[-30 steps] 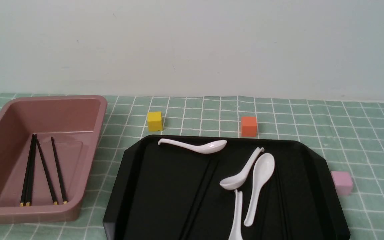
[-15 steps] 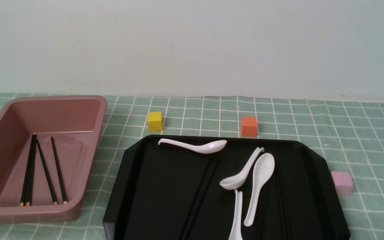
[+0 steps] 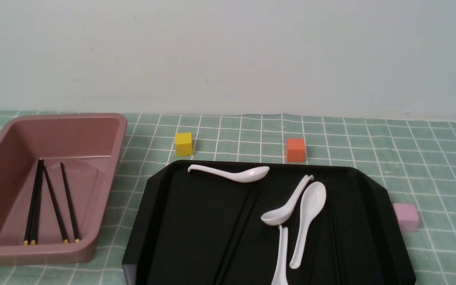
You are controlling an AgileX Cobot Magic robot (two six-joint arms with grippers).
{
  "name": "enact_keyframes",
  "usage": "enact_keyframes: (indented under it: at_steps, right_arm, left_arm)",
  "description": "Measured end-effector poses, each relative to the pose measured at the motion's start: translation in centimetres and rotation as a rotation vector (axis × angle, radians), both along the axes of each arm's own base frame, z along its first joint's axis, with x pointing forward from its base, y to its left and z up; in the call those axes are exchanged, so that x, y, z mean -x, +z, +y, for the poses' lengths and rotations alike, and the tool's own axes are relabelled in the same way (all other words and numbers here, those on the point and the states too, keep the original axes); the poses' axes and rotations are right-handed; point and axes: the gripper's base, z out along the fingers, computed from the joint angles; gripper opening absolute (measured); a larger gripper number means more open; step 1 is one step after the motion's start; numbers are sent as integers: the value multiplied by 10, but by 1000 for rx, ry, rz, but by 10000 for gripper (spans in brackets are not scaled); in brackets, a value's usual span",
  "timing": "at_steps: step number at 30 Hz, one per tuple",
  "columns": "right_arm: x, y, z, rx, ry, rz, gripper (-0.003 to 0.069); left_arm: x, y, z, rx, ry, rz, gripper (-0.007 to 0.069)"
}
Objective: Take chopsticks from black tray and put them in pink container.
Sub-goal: 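Reach over to the black tray and grasp a pair of chopsticks with the left gripper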
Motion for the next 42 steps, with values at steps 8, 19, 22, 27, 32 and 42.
enact_keyframes:
  at_steps: [8, 19, 22, 27, 32, 42]
  right_arm:
    - [0, 0, 0, 0, 0, 0, 240]
    - [0, 0, 0, 0, 0, 0, 240]
    - [0, 0, 0, 0, 0, 0, 240]
    - [0, 0, 0, 0, 0, 0, 240]
    - [0, 0, 0, 0, 0, 0, 240]
    - [0, 0, 0, 0, 0, 0, 240]
  left_arm:
    - [2, 3, -12, 560, 39, 106, 75]
    - [3, 16, -22, 1261, 72, 233, 79]
    - [2, 20, -20, 1313, 83, 201, 77]
    - [6, 53, -18, 1239, 7, 69, -10]
    - [2, 110, -25, 969, -85, 67, -13]
    - [-76, 106, -45, 346, -68, 936, -13]
